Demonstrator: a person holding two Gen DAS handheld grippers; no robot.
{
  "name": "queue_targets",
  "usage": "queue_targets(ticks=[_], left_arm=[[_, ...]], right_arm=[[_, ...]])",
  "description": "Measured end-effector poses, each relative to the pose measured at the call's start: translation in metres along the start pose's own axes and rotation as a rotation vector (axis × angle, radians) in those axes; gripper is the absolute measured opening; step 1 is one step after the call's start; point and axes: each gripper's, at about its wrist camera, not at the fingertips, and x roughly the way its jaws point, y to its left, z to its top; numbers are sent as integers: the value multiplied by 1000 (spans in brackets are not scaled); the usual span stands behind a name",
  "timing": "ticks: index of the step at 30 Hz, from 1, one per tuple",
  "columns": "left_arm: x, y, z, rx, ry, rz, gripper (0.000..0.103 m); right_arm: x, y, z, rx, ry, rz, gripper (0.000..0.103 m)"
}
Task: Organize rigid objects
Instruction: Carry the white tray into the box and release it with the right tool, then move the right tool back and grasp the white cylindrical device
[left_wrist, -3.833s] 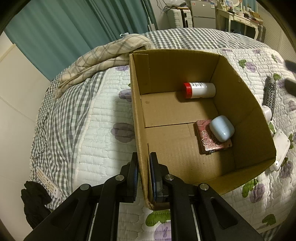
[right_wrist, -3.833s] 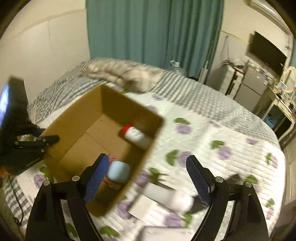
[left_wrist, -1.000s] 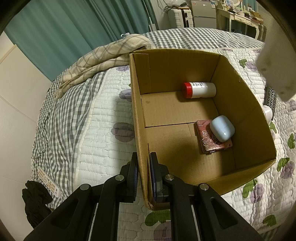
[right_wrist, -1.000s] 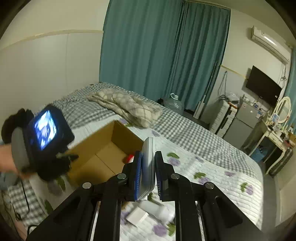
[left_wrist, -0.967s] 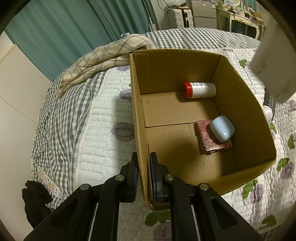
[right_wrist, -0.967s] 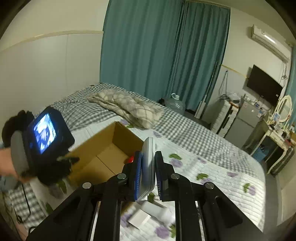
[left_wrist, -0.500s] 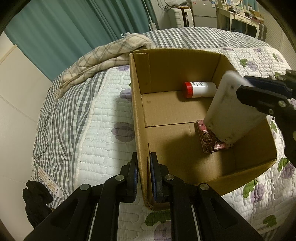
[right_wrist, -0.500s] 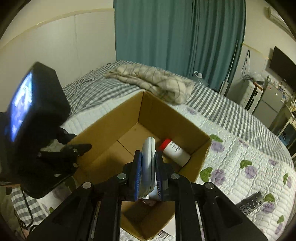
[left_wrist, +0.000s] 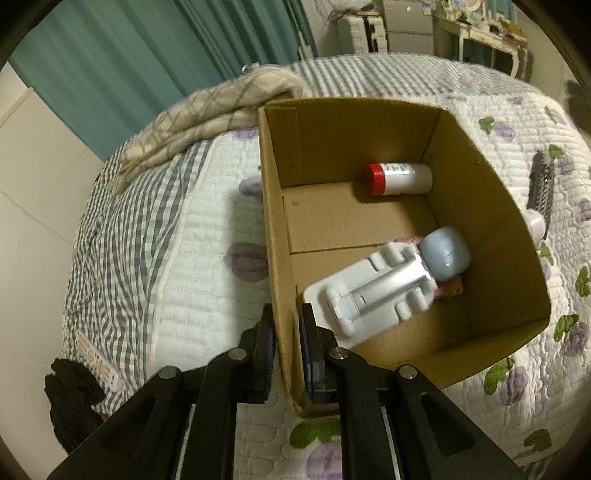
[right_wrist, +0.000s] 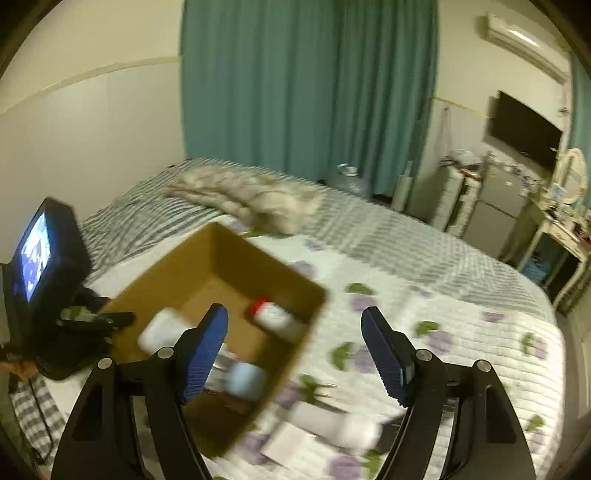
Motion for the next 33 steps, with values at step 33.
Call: queue_targets(ticks=[33], left_arm=[[-2,-2,-1,7,1,9,12]], right_arm=[[115,-38,-124,-68,400,55,70]])
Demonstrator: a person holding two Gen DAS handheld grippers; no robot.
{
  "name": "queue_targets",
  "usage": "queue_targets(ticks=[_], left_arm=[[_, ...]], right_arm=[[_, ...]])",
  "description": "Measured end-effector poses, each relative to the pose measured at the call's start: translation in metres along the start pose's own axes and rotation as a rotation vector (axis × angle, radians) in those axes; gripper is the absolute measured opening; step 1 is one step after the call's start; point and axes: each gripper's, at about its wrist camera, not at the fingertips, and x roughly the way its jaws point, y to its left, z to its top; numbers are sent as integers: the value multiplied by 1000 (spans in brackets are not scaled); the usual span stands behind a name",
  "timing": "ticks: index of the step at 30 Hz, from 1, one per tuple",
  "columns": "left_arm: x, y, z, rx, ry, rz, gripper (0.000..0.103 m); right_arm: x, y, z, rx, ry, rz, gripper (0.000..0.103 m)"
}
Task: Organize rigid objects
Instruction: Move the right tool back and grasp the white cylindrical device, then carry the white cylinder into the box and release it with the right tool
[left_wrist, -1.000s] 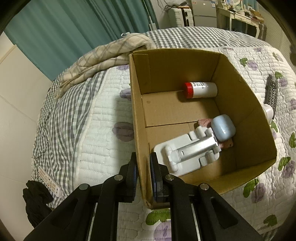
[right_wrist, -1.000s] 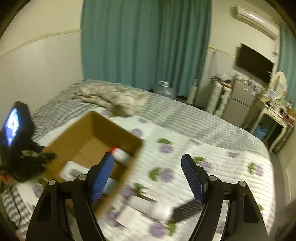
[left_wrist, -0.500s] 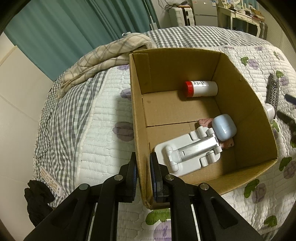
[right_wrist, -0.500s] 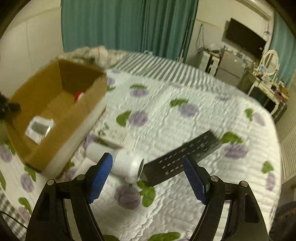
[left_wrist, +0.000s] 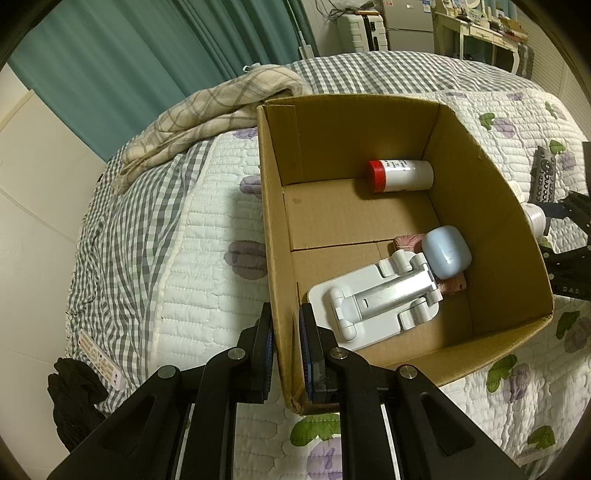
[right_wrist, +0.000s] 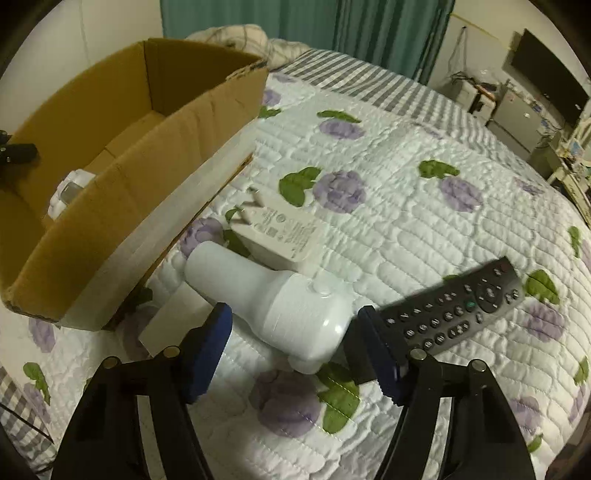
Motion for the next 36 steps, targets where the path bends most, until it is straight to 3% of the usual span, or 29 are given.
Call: queue_targets(ticks=[7,9,13,27,36], left_arm=[[0,0,0,0,1,1,12],[0,0,0,0,0,1,12],[0,0,0,-1,0,1,12],[0,0,0,-1,0,2,12],[0,0,-1,-1,0,2,12]], right_arm=[[16,1,5,-32,40,-4,68],[16,2,5,-38,41,-7,59],[11,3,2,-45,26,-14,58],[-56,-5,3,-21,-127,-91,57],[-130,-1,46,-6,-297,-82,57]])
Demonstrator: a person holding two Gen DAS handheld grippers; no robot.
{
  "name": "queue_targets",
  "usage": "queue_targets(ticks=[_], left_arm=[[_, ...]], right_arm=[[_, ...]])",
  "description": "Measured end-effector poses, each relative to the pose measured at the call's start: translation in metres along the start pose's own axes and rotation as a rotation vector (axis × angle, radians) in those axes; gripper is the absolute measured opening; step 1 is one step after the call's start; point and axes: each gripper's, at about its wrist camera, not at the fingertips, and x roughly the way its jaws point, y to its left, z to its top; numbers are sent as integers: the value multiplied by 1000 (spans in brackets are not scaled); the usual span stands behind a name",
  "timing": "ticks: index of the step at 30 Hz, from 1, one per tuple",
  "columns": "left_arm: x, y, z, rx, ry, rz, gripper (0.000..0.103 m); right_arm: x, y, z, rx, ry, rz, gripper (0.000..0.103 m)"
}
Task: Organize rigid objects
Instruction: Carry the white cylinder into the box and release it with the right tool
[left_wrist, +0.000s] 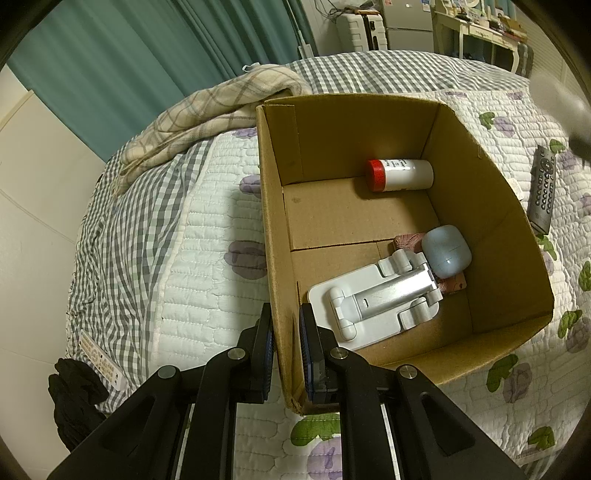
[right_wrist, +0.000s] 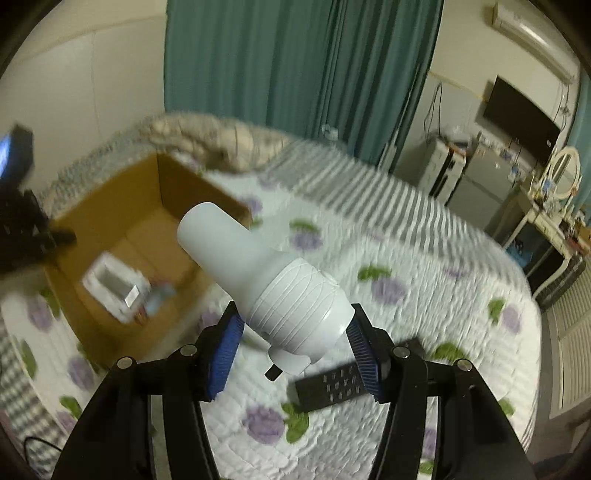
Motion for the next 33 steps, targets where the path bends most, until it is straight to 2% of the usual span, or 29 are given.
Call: queue_targets(ticks=[7,12,20,24,33], left_arm=[[0,0,0,1,0,0,12],[0,0,0,1,0,0,12],[0,0,0,1,-1,-3,12],[1,0,1,0,-3,-5,12],[1,0,2,-1,-3,-5,12]], right_arm=[[1,40,36,-36,-58,51,57],[26,74,42,-55,-23,101,57],[71,102,32,-43,66,141,57],[86,114,25,-62,100,126,57],[90,117,18,-56,105,127,57]])
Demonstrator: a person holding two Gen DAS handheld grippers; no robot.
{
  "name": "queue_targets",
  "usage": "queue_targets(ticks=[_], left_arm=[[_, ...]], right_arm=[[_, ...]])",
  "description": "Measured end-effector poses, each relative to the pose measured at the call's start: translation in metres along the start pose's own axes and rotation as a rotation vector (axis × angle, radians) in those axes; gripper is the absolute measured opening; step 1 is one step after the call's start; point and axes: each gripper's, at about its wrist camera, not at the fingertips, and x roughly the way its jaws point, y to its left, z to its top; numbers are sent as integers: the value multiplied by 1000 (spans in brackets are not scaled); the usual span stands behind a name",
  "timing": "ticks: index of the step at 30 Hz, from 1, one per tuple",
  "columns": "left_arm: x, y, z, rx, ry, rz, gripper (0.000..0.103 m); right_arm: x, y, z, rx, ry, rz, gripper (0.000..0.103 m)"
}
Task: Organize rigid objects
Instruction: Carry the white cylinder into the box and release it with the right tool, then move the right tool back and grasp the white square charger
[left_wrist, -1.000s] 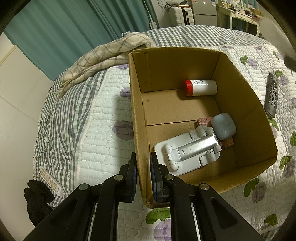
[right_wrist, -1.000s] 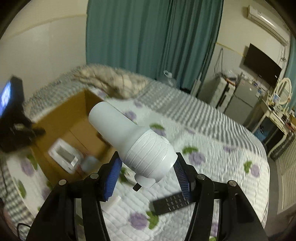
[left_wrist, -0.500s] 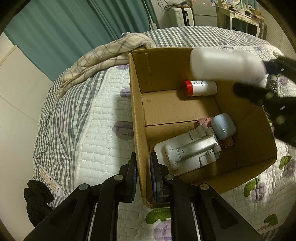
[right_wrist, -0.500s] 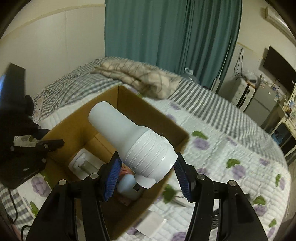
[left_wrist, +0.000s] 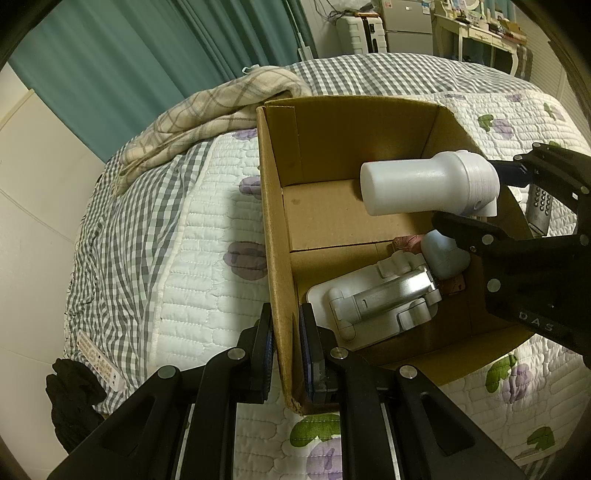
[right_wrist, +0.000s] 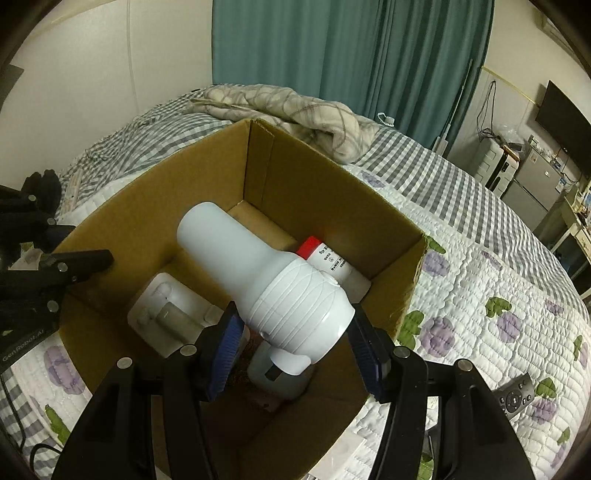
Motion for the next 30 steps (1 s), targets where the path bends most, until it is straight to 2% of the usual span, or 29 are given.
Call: queue_targets(ticks=[4,6,11,16,19,24,30], left_arm=[[0,0,0,1,0,0,12],[0,0,0,0,0,-2,12],[-1,0,2,-3,1,-3,13],[-1,0,1,-3,1,-2,13],[-1,1,1,-2,0,-1,13],[-1,1,1,-1,0,-1,13],[-1,0,1,-2,0,-1,13]], right_arm=[[-6,-5,1,31,-27,25,62],[-17,-9,3,50,-71,16,83],[-55,-31,8,93,-154,-12,86],[-108,-63,5,143,-272,-109,95],[-131,-80,-1,162,-304,-139,99],[-151,-97,-18,159,-299,-180,101],[-134,-97,-53,140,-221,-214,101]])
